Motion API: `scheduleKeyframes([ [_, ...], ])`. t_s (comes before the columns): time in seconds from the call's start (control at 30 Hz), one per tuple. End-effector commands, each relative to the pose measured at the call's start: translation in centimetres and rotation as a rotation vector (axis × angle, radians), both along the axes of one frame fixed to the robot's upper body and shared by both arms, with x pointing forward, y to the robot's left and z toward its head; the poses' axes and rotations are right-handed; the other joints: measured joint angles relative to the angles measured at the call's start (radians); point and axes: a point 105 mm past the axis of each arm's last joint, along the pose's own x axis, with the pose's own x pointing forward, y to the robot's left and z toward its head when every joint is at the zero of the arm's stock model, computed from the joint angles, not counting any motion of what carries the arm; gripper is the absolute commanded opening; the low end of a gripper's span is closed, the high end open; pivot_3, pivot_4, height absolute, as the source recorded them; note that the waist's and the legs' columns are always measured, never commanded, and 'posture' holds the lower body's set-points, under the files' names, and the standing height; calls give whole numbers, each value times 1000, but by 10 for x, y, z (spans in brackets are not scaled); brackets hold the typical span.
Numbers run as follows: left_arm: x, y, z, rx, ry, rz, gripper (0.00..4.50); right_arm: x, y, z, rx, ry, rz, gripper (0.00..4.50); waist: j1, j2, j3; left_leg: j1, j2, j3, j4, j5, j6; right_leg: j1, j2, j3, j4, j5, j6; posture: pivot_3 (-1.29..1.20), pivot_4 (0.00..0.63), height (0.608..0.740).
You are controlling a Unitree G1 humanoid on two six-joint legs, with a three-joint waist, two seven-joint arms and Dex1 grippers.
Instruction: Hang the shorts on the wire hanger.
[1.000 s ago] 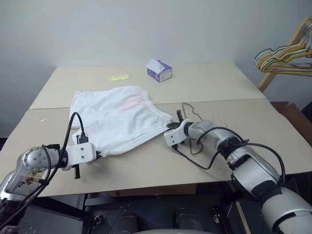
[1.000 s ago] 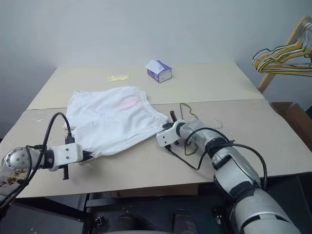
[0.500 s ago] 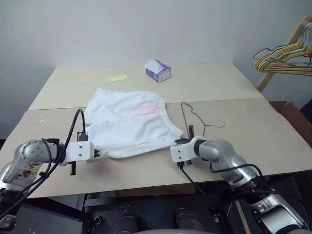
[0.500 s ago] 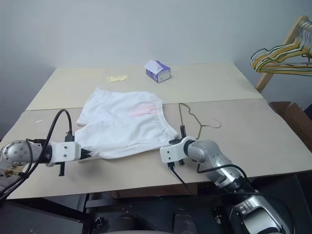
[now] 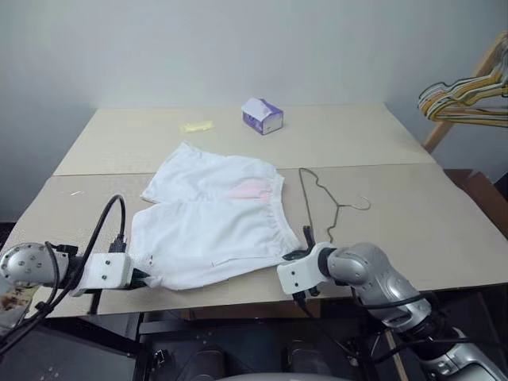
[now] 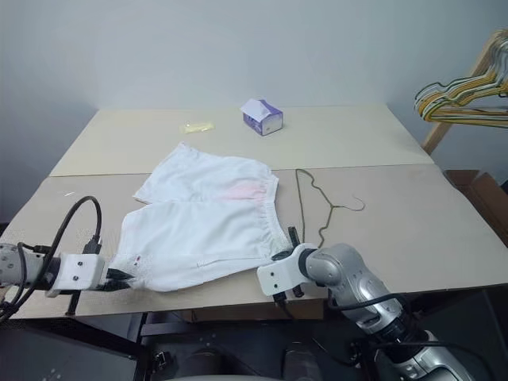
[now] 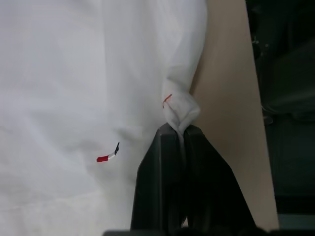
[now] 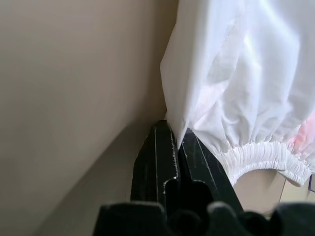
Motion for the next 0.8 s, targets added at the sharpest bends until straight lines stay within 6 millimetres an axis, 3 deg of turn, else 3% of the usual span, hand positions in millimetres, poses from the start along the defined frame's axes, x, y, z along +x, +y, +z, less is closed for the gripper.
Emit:
scheduleKeyframes([
  [0.03,0,1,11,33,-8,-28,1581,0,-3,14,11,-6,29,1321,1,0,0,0,0,0,0,0,0,0,0,0,0,0,0,79,0,740],
  [0.17,-2,2,19,32,15,-37,2893,-5,-8,28,71,71,15,2698,1,0,0,0,0,0,0,0,0,1,0,0,0,0,0,74,0,740],
  [0.33,3,0,37,-33,-23,-17,4495,0,-16,74,399,252,-154,4459,1,-1,0,0,1,0,0,0,0,1,0,0,0,1,-1,72,0,740],
  [0.47,15,-25,62,-280,-128,11,4495,33,-31,94,657,293,-433,4459,0,-1,0,1,1,0,0,0,0,1,0,0,0,1,-1,66,0,740],
  [0.67,22,-55,69,-462,-167,30,4495,81,-34,88,862,382,-919,4459,-5,-1,0,0,1,0,0,0,0,0,1,0,2,3,-7,48,0,740],
  [0.8,27,-67,66,-490,-193,50,4495,104,-34,69,908,359,-1187,4459,-11,-1,0,-1,1,-1,-1,1,-1,-2,1,0,4,3,-7,40,0,740],
])
